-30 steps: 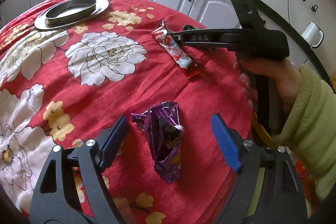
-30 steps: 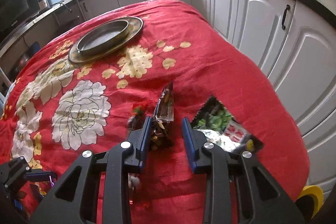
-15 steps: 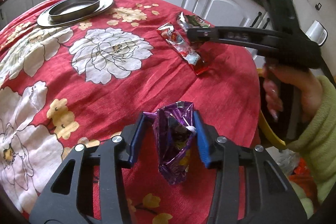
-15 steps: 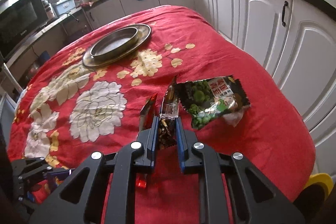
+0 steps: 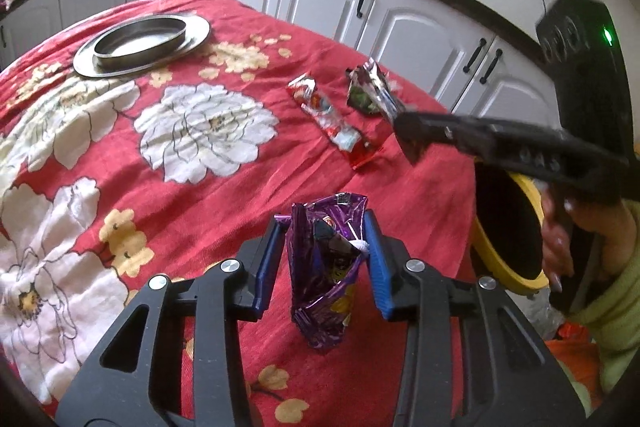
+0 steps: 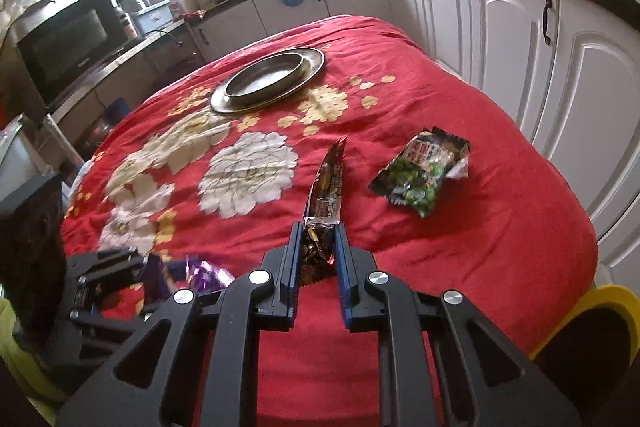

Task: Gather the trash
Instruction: 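Carry the brown wrapper and purple wrapper over the yellow bin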

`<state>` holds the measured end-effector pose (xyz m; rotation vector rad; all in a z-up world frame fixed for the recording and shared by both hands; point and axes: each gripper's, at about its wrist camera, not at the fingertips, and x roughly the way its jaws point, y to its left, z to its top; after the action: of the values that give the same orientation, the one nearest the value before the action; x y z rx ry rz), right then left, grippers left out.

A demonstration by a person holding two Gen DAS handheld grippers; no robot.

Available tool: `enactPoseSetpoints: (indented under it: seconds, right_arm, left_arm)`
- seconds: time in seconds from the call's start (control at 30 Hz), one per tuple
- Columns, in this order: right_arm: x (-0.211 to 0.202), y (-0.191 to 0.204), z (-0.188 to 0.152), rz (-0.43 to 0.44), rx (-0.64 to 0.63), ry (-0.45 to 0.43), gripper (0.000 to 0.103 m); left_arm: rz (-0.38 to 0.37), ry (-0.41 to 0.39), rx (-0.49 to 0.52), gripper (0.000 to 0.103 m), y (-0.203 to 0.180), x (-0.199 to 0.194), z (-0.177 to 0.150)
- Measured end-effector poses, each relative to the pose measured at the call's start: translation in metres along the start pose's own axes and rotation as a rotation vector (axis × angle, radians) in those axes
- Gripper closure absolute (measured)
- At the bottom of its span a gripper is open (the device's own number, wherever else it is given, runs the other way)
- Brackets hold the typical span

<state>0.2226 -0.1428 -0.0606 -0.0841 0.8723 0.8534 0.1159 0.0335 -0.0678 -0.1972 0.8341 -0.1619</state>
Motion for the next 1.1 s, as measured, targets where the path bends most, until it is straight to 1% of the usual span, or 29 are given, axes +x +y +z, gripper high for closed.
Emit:
enactPoseSetpoints:
  seconds: [0.17,0.4,0.83,1.1]
  right_arm:
    - [-0.022,0.001,-0.01,-0.002,0.001,-0.025,0.088]
    - [-0.059,-0.012,-0.019,-0.061,-0.006,-0.08,0.088]
    - [-0.119,-0.05,-0.041,-0.157,0.08,-0.179,0.088]
    - [-0.143,-0.072,-0.057,-0.2,0.142,-0.219,0.088]
  left_arm:
    - [-0.003,-0.029,0.012,0.072,-0.008,-0.008,0.006]
    - [-0.019,-0.066,0.037,0.072,-0.024,-0.013,0.021]
    - [-0.093,-0.114,0.114,0.072,-0.075,-0.009,0.043]
    - [-0.149,-0.129,0.145,0.071,-0.106,-0.001,0.055]
